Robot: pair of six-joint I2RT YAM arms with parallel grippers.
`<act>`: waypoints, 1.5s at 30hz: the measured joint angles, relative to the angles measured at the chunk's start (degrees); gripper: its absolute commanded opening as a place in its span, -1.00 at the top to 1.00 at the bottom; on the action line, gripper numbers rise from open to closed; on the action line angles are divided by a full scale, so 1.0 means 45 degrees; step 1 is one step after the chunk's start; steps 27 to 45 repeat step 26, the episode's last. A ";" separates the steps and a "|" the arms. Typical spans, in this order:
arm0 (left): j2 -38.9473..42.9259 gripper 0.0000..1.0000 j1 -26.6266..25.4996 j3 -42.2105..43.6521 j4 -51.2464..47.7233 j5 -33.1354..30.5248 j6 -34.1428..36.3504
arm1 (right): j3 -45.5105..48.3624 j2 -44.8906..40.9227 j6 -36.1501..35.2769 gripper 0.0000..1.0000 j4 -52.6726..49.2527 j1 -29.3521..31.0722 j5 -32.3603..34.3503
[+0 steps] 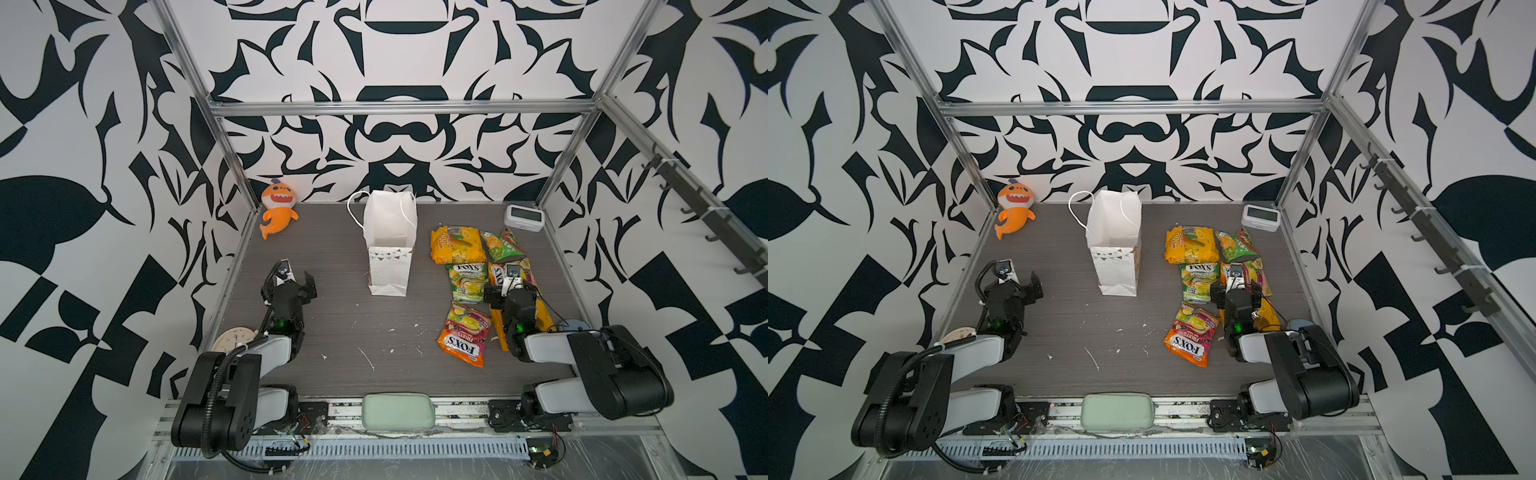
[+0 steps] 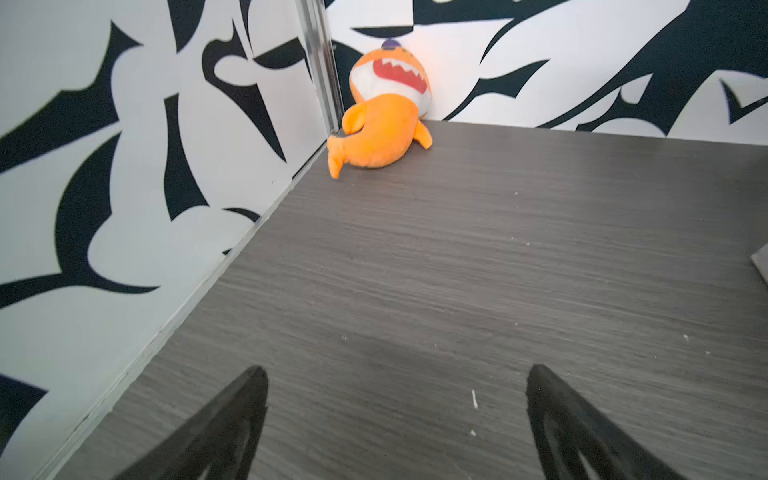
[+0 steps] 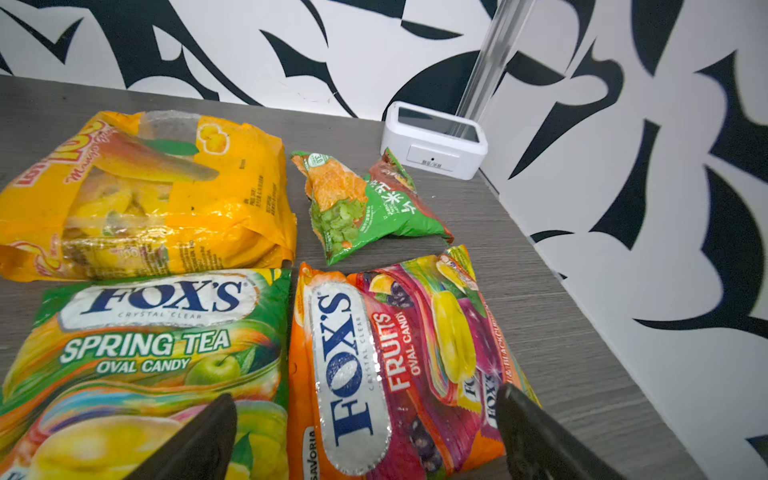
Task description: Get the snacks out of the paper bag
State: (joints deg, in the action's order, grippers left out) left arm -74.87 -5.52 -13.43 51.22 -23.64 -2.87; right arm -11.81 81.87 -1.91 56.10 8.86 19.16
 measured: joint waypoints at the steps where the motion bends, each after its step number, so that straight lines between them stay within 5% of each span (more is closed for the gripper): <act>1: -0.0539 -0.99 0.0126 0.0151 0.0826 0.0199 0.0034 | -0.0117 0.0228 0.0049 -0.98 0.0000 -0.0180 -0.0306; 7: -0.4090 -0.99 0.0427 0.0651 0.3735 0.0665 0.0291 | -0.1428 0.1355 0.0515 -0.98 -0.0413 -0.1409 -0.2297; 16: -0.3269 -0.99 0.1491 -0.1773 0.1209 0.1957 -0.0126 | -0.1642 0.1467 0.0767 -0.99 -0.0777 -0.1617 -0.3128; 45: -0.3259 -0.99 0.1768 -0.1773 0.0189 0.2463 -0.0432 | -0.1724 0.1661 0.0709 -0.99 -0.0801 -0.1617 -0.3755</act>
